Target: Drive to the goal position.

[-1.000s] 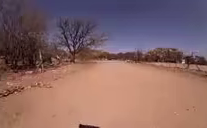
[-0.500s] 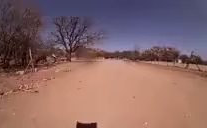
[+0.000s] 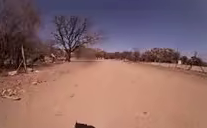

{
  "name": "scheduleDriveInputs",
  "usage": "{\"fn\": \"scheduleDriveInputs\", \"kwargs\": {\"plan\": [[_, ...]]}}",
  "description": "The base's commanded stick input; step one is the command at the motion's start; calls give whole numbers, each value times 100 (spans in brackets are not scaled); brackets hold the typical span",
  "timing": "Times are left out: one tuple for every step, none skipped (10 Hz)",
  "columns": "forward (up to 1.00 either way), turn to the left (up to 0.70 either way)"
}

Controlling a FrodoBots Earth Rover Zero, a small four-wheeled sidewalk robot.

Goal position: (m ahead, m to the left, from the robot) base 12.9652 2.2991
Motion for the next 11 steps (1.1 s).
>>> {"fn": "scheduleDriveInputs", "kwargs": {"plan": [[100,0],[100,0],[100,0],[100,0],[100,0],[100,0],[100,0],[100,0],[100,0],[100,0],[100,0]]}}
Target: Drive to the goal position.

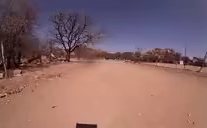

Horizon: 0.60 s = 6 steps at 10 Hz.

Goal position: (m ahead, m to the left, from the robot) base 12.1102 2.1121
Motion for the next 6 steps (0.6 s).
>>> {"fn": "scheduleDriveInputs", "kwargs": {"plan": [[100,0],[100,0],[100,0],[100,0],[100,0],[100,0]]}}
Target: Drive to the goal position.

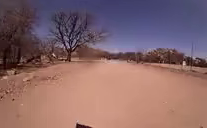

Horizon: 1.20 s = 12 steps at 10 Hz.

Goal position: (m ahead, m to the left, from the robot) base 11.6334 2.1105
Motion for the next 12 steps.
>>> {"fn": "scheduleDriveInputs", "kwargs": {"plan": [[100,0],[100,0],[100,0],[100,0],[100,0],[100,0],[100,0],[100,0],[100,0],[100,0],[100,0],[100,0]]}}
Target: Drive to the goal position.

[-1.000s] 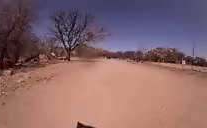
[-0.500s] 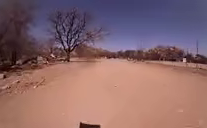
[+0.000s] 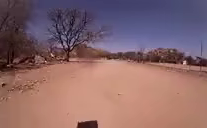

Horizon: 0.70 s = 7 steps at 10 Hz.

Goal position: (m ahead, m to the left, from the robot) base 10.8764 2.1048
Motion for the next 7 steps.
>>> {"fn": "scheduleDriveInputs", "kwargs": {"plan": [[100,0],[100,0],[100,0],[100,0],[100,0],[100,0],[100,0]]}}
